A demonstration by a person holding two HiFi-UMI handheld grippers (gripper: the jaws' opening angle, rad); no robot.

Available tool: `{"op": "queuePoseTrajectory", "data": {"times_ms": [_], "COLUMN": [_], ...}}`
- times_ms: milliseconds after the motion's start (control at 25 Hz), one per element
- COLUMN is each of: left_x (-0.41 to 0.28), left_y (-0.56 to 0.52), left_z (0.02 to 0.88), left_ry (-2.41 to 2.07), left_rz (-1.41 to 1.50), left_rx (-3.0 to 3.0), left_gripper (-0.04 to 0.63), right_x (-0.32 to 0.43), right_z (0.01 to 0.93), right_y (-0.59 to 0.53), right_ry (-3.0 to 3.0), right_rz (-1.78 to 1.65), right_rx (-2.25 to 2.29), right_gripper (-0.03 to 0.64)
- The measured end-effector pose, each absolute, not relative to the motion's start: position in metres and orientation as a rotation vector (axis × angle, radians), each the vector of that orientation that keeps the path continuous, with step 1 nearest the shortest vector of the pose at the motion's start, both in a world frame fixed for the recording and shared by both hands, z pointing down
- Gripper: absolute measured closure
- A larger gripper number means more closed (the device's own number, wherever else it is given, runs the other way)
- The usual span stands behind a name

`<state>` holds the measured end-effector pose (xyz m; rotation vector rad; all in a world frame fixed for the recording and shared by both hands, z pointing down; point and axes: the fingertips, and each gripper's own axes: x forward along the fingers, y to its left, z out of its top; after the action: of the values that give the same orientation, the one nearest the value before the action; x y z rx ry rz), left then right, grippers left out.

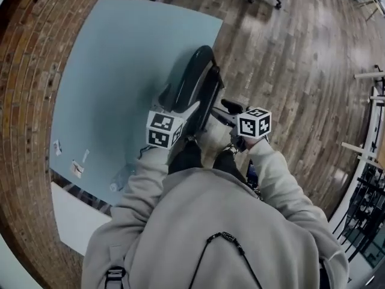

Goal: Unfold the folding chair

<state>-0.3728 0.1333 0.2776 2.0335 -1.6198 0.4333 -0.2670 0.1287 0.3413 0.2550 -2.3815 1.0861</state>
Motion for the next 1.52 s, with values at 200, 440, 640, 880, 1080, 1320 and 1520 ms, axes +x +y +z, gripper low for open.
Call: {"op": "queuePoseTrajectory", "data": {"times_ms": [200,440,640,880,1080,1320,1520], "left_x": [-0.385,-0.367,-0.379,-0.385,-0.39,-0.37,-0.328], "left_y": [0.172,0.172,0.173,0.173,0.174,0.172,0.173], "left_z": [0.367,0.383,0.389,0.391,0.395,0.403,0.417], "left_ry": [-1.46,-1.327,-1.364,-1.398,-1.399,-1.354,-1.298], "left_rz": [0.543,0.528,0.563,0.581,0.563,0.513,0.497], "left_rx": [1.838,1.829,1.77,1.734,1.715,1.695,1.701], "left_gripper": [0.137,0.164,0.483,0.515,0.525,0.531,0.531], "right_x": [-0.292,-0.319,-0.335,-0.349,-0.321,-0.221,-0.11], "right_z": [0.497,0.571,0.609,0.617,0.614,0.612,0.628], "right_y": [0.171,0.15,0.137,0.143,0.143,0.142,0.134], "right_ry": [-1.981,-1.885,-1.801,-1.784,-1.745,-1.672,-1.668], "right_rz": [1.199,1.223,1.24,1.284,1.221,1.401,1.509], "right_rx": [0.316,0.489,0.556,0.458,0.372,0.245,0.123], "right_gripper": [0.322,0.319,0.321,0.387,0.407,0.451,0.454]}}
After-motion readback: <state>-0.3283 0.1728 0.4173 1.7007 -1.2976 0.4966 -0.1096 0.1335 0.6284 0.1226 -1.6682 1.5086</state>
